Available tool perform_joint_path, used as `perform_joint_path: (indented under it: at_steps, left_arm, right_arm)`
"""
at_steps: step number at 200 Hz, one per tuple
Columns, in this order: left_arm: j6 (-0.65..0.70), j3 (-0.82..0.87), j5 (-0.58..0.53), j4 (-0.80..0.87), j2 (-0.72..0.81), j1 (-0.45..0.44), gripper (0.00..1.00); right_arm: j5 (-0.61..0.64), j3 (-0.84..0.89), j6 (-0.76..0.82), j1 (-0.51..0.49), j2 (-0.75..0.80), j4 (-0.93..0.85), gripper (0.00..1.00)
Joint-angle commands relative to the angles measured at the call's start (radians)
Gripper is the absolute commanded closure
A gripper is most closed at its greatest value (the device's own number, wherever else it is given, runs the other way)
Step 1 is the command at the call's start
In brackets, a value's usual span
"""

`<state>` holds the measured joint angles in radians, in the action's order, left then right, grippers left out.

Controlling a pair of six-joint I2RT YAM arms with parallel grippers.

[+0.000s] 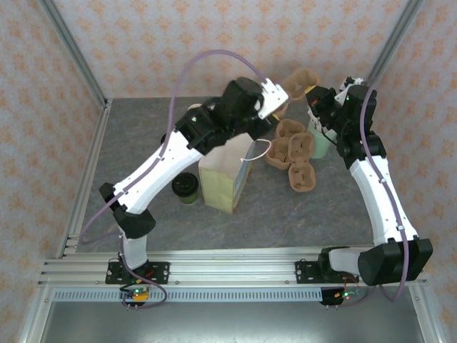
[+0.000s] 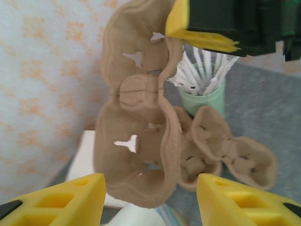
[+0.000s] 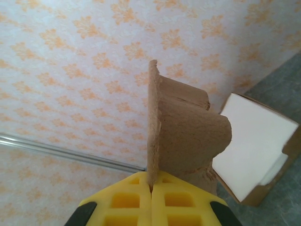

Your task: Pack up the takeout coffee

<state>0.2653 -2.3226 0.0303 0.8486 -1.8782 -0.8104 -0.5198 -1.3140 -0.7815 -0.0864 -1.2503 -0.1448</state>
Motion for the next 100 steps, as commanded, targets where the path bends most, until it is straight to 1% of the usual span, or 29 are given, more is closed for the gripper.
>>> perform_joint_path:
  at_steps: [1, 7, 17, 35, 70, 100]
  left_arm:
    - [-0.182, -0.091, 0.322, 0.086, -0.020, 0.082, 0.45]
    - [-0.190, -0.118, 0.351, 0.108, -0.025, 0.099, 0.45]
    - [-0.202, -0.161, 0.391, 0.137, -0.076, 0.123, 0.45]
    - [-0.217, -0.178, 0.440, 0.140, -0.097, 0.146, 0.44]
    - [-0.252, -0.211, 0.471, 0.131, -0.131, 0.148, 0.40]
    - [-0.265, -0.253, 0.451, 0.142, -0.158, 0.148, 0.37]
  right_arm:
    - [-0.120, 0.012, 0.051, 0.008, 0.045, 0.155, 1.00]
    - [-0.139, 0.014, 0.066, 0.010, 0.050, 0.156, 1.00]
    - [-0.162, 0.018, 0.087, 0.011, 0.060, 0.153, 1.00]
    - [-0.202, 0.028, 0.099, 0.010, 0.061, 0.166, 1.00]
    - [-0.243, 0.027, 0.114, -0.004, 0.060, 0.168, 1.00]
    - [-0.258, 0.013, 0.151, -0.025, 0.061, 0.146, 1.00]
